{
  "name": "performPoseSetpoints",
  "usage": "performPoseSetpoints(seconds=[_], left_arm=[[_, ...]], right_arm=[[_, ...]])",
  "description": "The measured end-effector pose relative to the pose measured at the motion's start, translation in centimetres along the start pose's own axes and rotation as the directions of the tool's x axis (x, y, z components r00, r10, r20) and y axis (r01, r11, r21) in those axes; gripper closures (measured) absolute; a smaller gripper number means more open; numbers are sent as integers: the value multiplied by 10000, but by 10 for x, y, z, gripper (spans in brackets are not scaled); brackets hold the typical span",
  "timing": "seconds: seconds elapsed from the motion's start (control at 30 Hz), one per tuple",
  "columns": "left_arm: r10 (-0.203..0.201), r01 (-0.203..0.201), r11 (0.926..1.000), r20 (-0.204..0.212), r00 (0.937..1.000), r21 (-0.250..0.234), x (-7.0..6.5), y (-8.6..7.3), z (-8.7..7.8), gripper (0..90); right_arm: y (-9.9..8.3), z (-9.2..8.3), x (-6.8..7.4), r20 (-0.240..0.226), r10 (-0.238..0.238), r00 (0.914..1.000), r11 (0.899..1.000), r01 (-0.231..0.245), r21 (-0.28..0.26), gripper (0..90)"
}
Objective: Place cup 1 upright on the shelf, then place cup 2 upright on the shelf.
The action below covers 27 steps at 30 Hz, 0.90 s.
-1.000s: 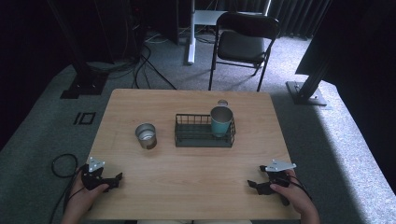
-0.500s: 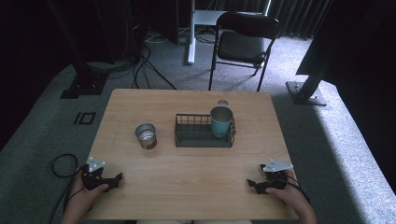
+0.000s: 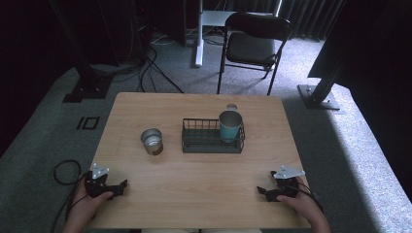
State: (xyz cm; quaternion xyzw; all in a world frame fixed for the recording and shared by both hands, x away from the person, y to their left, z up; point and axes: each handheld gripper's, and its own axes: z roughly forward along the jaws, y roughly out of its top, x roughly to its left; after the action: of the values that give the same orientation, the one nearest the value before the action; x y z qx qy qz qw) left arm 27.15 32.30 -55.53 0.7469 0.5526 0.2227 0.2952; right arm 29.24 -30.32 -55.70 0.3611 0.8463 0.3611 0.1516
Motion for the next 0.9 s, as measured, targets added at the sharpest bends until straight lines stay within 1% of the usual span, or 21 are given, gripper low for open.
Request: performPoseSetpoints(seconds=[0.03,0.07,0.1,0.2,0.23,0.33,0.4,0.53,0.57,0.63,0.7,0.73,0.83,0.9], left_arm=[[1,-1,10000,3,10000,0,0,0,0,20],[84,-85,10000,73,9999,2,0,0,0,20],[288,-288,9996,244,9993,-7,2,-1,-1,20],[513,-513,9987,429,9978,-17,3,-3,-3,21],[670,-668,9978,496,9965,-46,3,-5,-5,21],[875,-879,9961,791,9930,16,3,-12,-12,21],[950,-959,9954,856,9918,73,2,-17,-17,20],[804,-814,9967,857,9931,78,0,-25,-26,21],[796,-803,9968,914,9926,44,-1,-26,-27,21],[682,-674,9977,1193,9905,-110,-4,-26,-29,20],[823,-790,9965,1427,9863,-290,-8,-25,-30,21],[813,-771,9965,1481,9856,-337,-10,-24,-30,21],[864,-813,9959,1439,9858,-407,-13,-19,-29,20],[958,-887,9946,1508,9839,-536,-15,-15,-28,21]], right_arm=[[0,0,0,0,-1,10000,10000,1,0,107],[0,0,0,0,-1,10000,10000,1,1,107],[0,0,0,-1,-1,10000,10000,1,2,107],[0,0,0,1,-1,10000,10000,1,2,107],[0,0,0,0,-1,10000,10000,1,0,107],[0,0,0,-1,0,10000,10000,0,0,106],[0,0,0,0,-3,10000,10000,3,-2,107],[0,0,0,0,-3,10000,10000,3,-1,107],[0,0,0,-1,0,10000,10000,0,-1,106],[0,0,0,-1,1,10000,10000,-1,-1,107],[0,0,0,-1,-1,10000,10000,1,-1,107],[0,0,0,0,0,10000,10000,0,-3,106],[0,0,0,2,-6,10000,10000,6,-2,106],[0,0,0,0,0,10000,10000,0,-1,107]])
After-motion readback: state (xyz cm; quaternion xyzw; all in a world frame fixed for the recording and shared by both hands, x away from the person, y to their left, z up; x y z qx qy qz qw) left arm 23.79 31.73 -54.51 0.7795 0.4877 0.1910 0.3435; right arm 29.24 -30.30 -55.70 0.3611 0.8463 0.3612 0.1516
